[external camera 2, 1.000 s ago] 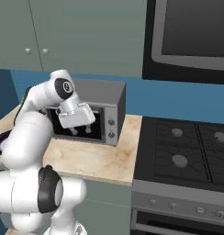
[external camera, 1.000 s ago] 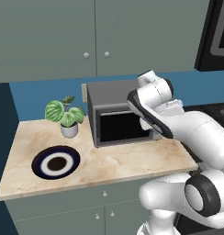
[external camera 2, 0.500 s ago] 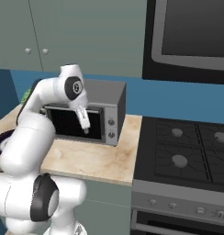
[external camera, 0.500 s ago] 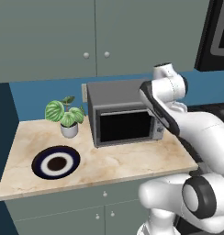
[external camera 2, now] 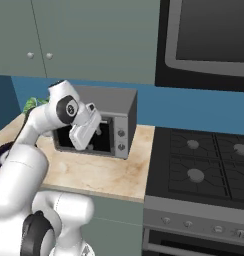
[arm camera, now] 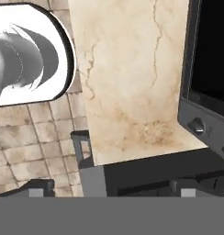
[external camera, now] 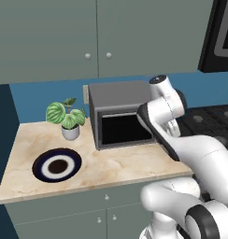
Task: Pick up the bagel from the plate, place it on the toaster oven rack, close the door, and set the timer.
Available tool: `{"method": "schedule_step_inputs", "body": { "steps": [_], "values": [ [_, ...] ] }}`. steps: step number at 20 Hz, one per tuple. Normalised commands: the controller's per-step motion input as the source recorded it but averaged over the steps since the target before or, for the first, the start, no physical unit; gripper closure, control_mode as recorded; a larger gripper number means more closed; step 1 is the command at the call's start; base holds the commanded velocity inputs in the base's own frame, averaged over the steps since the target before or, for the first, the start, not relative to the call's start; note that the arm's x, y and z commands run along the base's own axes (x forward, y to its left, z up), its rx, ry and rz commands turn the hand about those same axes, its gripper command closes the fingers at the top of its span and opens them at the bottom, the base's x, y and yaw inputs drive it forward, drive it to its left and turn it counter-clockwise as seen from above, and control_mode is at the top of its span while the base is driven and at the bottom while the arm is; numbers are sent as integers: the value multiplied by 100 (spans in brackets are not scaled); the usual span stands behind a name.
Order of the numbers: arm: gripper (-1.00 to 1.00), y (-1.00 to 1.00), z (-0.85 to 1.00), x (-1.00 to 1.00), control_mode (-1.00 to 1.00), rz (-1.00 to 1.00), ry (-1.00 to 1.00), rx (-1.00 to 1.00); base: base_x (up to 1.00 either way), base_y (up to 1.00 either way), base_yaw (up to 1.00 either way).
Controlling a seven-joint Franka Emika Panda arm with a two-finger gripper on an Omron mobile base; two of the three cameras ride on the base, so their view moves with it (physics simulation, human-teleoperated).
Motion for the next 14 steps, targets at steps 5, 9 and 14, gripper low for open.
{"method": "schedule_step_inputs", "body": {
  "steps": [5,9,14],
  "values": [
    [-100,-7,-12,40,-100,-74,-16,-3,0,0,0],
    [-100,-10,-6,27,-100,-71,-22,0,0,0,0],
    [-100,-29,-17,2,-100,-57,-28,2,0,0,0]
  ]
}}
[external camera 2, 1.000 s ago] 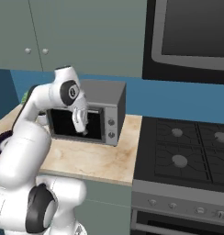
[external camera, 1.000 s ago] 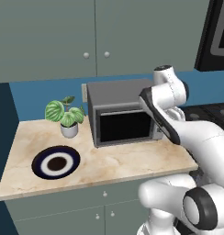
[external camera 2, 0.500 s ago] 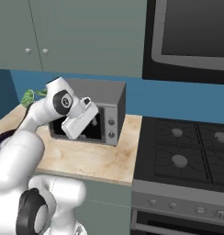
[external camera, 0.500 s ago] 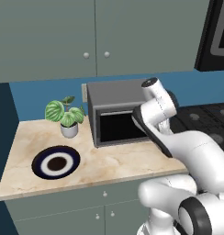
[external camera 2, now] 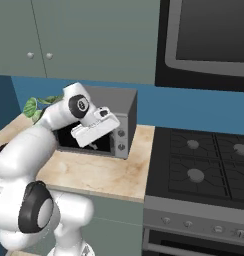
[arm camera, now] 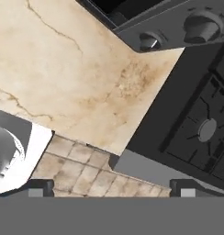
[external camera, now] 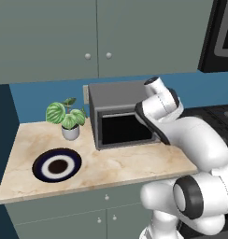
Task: Pick up the bagel from the plate, place it on the toaster oven rack, close the door, and set the timer.
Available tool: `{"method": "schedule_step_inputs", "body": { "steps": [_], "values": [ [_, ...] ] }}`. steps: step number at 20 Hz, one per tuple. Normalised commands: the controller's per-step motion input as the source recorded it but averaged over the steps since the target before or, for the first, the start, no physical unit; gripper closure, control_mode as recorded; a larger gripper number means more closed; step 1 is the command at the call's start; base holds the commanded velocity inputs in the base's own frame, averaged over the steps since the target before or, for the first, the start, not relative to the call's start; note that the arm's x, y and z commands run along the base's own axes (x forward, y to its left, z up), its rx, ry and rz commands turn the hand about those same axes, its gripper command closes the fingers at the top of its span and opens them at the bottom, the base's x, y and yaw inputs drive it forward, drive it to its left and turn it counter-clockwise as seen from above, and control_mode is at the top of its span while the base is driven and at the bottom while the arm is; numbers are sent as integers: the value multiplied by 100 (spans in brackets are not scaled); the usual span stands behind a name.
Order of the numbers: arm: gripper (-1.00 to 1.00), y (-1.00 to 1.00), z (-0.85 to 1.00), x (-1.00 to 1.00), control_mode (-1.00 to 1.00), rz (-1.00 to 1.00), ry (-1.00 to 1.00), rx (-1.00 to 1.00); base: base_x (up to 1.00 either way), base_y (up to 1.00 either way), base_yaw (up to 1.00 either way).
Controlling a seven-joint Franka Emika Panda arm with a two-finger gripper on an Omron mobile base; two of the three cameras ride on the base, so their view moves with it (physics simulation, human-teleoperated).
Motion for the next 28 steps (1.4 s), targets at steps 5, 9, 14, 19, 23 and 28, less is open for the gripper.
{"method": "schedule_step_inputs", "body": {
  "steps": [5,9,14,19,23,28],
  "values": [
    [-100,-44,-36,0,-100,-39,-39,8,0,0,0],
    [-100,-34,-37,2,-100,-24,-42,10,0,0,0],
    [-100,-27,-24,32,-100,-5,-34,17,0,0,0],
    [-100,-20,-8,81,-100,0,-5,21,0,0,0],
    [-100,-10,-5,53,-100,0,0,22,0,0,0],
    [-100,0,-4,29,-100,0,-1,20,0,0,0]
  ]
}}
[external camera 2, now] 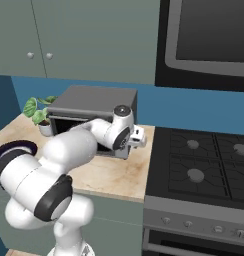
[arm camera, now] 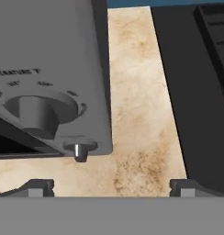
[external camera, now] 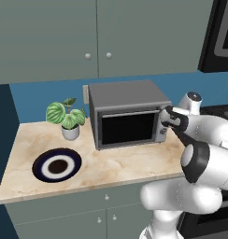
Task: Pick up the bagel from the plate, place it on the toaster oven rack, close the door, and set the timer.
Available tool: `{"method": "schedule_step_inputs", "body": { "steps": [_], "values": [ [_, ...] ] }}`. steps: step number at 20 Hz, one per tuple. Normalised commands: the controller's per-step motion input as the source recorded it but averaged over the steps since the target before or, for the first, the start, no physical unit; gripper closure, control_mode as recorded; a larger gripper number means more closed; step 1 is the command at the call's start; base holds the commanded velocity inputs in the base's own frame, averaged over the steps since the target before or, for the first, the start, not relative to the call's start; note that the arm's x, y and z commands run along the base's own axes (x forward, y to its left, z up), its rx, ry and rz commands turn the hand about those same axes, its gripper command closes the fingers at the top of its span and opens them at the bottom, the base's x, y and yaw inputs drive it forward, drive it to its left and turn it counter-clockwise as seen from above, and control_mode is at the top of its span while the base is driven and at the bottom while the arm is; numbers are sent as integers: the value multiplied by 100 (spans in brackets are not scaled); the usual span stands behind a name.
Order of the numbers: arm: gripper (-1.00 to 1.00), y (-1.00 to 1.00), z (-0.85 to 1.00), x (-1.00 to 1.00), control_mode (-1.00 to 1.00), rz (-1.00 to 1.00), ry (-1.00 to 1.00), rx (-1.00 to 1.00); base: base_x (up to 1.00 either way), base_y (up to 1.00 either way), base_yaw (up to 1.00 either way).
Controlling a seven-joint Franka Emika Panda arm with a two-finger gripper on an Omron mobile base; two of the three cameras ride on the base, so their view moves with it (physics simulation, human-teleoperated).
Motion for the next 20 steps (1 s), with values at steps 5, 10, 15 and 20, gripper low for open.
{"method": "schedule_step_inputs", "body": {
  "steps": [5,10,15,20],
  "values": [
    [-100,0,-10,1,-100,0,0,13,0,0,0],
    [-100,0,-22,0,-100,0,0,9,0,0,0],
    [-100,0,-25,0,-100,0,0,5,0,0,0],
    [-100,0,-15,2,-100,0,0,3,0,0,0]
  ]
}}
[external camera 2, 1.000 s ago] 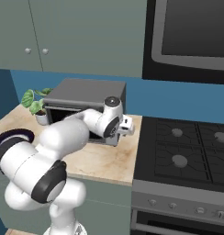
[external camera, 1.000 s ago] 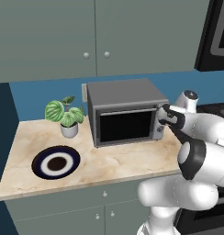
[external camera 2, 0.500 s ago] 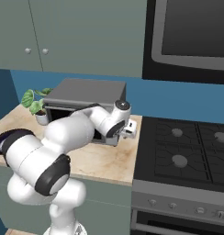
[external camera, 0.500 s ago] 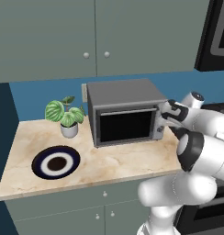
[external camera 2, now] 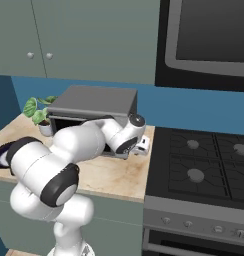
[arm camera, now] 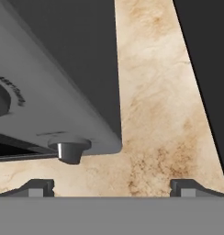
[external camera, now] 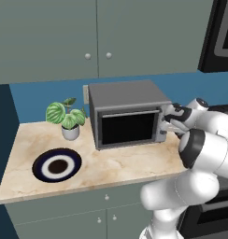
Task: Pick up the bagel from the plate, place it on the toaster oven rack, close the door, and set the timer.
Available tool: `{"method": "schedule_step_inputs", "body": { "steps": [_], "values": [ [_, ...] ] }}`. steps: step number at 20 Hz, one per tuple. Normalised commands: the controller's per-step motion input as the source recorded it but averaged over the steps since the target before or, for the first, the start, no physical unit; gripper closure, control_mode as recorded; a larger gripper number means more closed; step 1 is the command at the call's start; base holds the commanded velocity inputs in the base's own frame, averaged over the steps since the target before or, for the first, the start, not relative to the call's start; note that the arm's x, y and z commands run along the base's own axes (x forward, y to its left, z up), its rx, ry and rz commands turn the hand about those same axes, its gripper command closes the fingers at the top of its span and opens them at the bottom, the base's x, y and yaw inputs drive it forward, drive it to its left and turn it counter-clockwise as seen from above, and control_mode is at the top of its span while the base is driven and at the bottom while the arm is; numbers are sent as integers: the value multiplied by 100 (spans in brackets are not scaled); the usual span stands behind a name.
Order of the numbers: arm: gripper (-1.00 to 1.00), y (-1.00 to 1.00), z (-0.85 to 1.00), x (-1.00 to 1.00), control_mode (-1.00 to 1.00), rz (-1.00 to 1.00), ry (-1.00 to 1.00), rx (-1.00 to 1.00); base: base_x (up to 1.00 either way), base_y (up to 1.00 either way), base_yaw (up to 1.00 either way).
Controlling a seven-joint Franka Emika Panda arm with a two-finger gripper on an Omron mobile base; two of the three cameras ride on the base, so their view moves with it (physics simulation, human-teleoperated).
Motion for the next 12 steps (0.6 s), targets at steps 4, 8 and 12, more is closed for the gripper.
{"method": "schedule_step_inputs", "body": {
  "steps": [4,8,12],
  "values": [
    [-100,1,-6,1,-100,0,0,2,0,0,0],
    [-100,12,0,0,-100,2,0,2,0,0,0],
    [-100,27,0,2,-100,3,0,0,0,0,0]
  ]
}}
